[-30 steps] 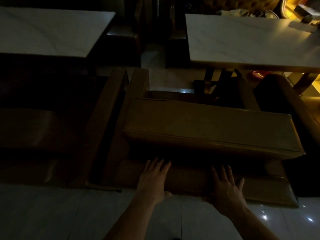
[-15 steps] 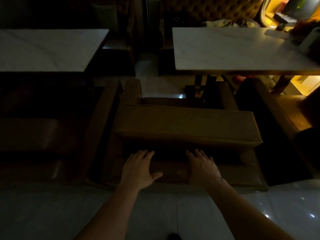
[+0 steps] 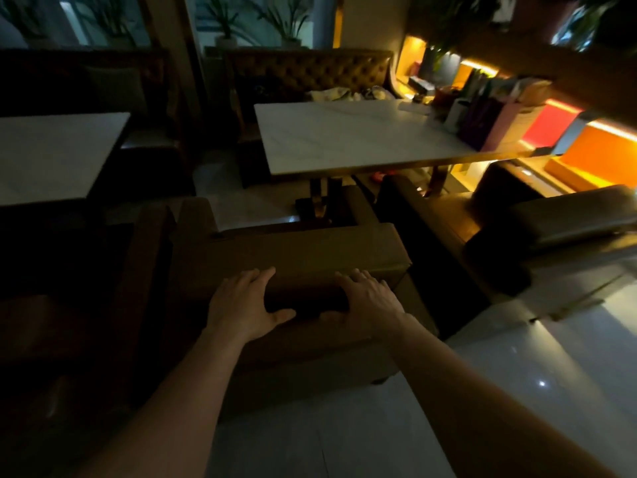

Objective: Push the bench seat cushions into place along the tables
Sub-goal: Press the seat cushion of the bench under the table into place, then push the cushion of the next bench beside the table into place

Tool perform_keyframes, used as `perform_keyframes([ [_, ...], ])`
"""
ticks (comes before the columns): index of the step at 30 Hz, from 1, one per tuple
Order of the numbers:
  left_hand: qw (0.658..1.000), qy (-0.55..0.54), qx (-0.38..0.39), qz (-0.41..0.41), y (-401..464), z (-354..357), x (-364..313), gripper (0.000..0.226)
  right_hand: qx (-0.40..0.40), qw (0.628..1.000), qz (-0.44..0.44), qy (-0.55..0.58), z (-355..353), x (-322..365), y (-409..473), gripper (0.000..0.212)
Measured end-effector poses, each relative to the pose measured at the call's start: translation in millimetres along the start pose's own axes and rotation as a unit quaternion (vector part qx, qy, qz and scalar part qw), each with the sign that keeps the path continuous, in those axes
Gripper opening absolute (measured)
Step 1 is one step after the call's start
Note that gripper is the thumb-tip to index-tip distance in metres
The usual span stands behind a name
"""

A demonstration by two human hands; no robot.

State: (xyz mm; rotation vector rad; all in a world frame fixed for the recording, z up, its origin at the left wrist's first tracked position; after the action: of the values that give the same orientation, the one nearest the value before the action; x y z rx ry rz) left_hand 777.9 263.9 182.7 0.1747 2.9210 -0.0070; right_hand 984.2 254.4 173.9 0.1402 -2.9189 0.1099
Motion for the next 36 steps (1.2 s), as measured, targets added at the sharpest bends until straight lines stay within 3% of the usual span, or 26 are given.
perform_keyframes([
  [8, 0.996, -0.011, -0.061, 0.07, 34, -42, -119, 0.101, -0.114, 0.993, 0.037, -0.007, -107, -88, -19, 0.094],
  [17, 0.979, -0.033, -0.157, 0.129, 47, -25, -341, 0.098, -0.211, 0.975, 0.064, -0.001, -167, -290, -70, 0.094],
  [24, 0.973, -0.033, -0.175, 0.15, 50, 22, -507, 0.098, -0.19, 0.976, 0.108, -0.006, -188, -473, -115, 0.096],
  [36, 0.98, -0.09, -0.111, 0.137, 145, 161, -681, 0.099, -0.133, 0.981, 0.137, -0.041, -155, -691, -62, 0.103],
])
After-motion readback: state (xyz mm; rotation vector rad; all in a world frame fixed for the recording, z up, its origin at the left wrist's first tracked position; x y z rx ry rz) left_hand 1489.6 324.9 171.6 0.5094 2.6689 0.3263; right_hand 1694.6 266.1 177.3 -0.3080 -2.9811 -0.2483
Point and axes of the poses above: each hand's wrist, its own y-axis towards the middle knuckle, its own z-axis out of the palm, x = y × z, the point moved 9 cm from there along y, towards the middle knuckle, and after that the axes turned 11 degrees about -x, right-handed, at the moved point
